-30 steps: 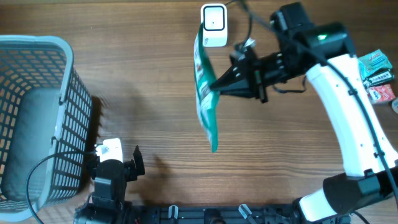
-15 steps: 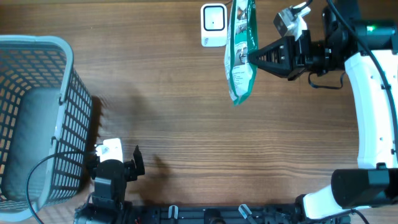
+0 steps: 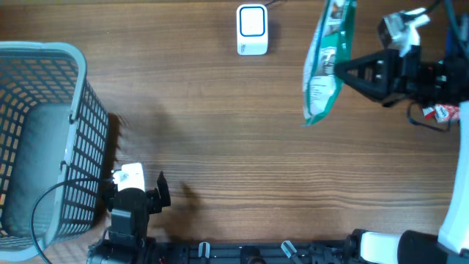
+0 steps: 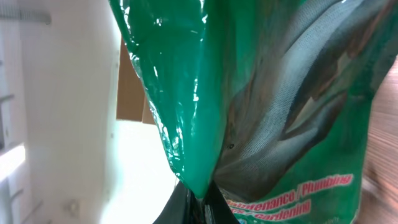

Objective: Scan the item barcode
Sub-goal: 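Lift the glove pack up to the scanner face with the right gripper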

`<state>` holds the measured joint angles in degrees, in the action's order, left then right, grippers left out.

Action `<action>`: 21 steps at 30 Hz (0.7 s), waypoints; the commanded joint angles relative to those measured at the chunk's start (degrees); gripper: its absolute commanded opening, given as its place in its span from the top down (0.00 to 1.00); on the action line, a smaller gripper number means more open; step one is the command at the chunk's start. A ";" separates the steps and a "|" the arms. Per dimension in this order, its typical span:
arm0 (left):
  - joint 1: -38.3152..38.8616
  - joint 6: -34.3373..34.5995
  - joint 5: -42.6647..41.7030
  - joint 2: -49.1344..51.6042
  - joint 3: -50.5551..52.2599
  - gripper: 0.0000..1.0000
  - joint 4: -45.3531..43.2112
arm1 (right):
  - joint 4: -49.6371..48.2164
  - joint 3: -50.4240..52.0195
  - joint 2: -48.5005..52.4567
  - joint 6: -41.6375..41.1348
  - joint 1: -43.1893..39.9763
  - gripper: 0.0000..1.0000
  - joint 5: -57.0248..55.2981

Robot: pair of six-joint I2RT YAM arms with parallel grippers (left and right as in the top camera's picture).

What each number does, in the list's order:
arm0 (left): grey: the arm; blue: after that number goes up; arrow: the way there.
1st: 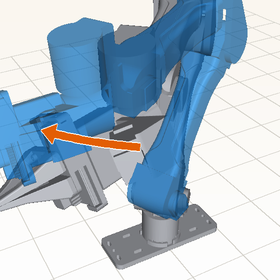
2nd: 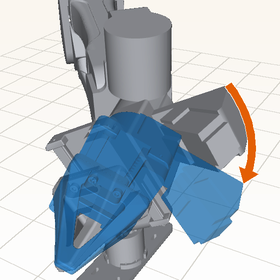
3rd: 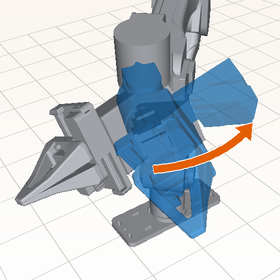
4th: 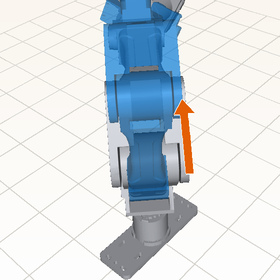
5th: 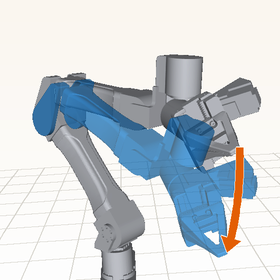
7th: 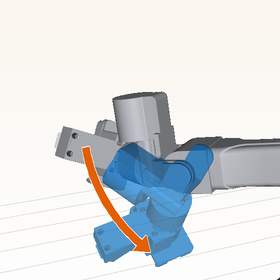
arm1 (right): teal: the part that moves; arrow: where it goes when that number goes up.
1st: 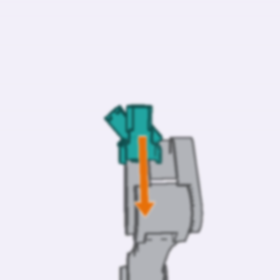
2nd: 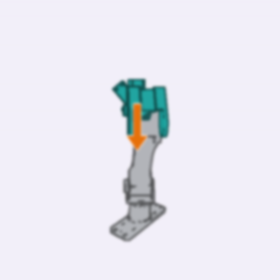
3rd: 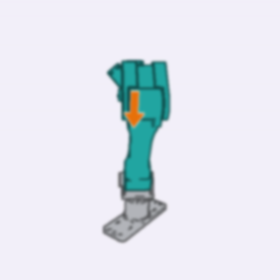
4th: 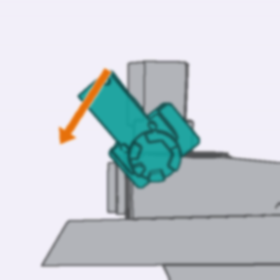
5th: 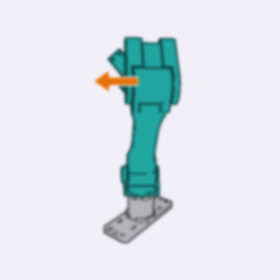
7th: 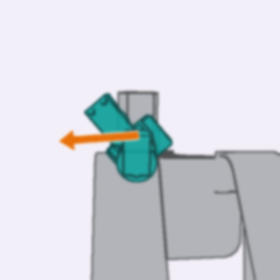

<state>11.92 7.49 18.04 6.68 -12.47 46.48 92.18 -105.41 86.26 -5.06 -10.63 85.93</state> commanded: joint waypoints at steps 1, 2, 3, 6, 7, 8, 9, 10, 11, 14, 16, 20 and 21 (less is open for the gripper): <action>-0.31 -1.07 -0.48 -0.31 0.48 0.00 0.07 | -0.11 -0.07 -1.09 -2.54 -3.08 0.96 -0.13; -0.31 -1.07 -0.48 -0.31 0.48 0.00 0.07 | -0.11 0.02 -1.07 -0.22 -3.34 0.96 -0.13; -0.31 -1.07 -0.48 -0.31 0.48 0.00 0.07 | -0.09 0.04 -1.07 2.16 -3.34 0.96 -0.13; -0.31 -1.07 -0.48 -0.31 0.48 0.00 0.07 | -0.50 0.04 -1.07 9.92 -3.34 0.96 -0.66; -0.31 -1.07 -0.48 -0.31 0.48 0.00 0.07 | -2.01 0.04 -1.07 11.61 -3.34 0.96 -3.63; -0.31 -1.07 -0.48 -0.31 0.48 0.00 0.07 | -4.24 0.04 -1.07 10.86 -3.30 0.96 -10.12; -0.31 -1.07 -0.48 -0.31 0.48 0.00 0.07 | -6.88 0.04 -1.07 9.49 -2.73 0.96 -18.58; -0.31 -1.07 -0.48 -0.31 0.48 0.00 0.07 | -9.42 0.04 -1.07 6.34 -1.70 0.96 -27.80; -0.31 -1.07 -0.48 -0.31 0.48 0.00 0.07 | -10.91 0.04 -1.07 1.57 -0.42 0.95 -37.33; -0.31 -1.07 -0.48 -0.31 0.48 0.00 0.07 | -15.17 0.04 -1.07 -4.33 5.29 0.95 -52.00; -0.31 -1.07 -0.48 -0.31 0.48 0.00 0.07 | -19.80 0.04 -0.96 -4.31 9.97 0.95 -53.79; -0.31 -1.07 -0.48 -0.31 0.48 0.00 0.07 | -29.77 0.15 1.05 -3.98 20.06 0.96 -69.70; -0.31 -1.07 -0.48 -0.31 0.48 0.00 0.07 | -32.13 0.15 2.45 -3.98 22.62 0.96 -75.17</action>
<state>11.92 7.49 18.04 6.68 -12.47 46.48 62.63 -105.25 86.00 -8.16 7.31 27.33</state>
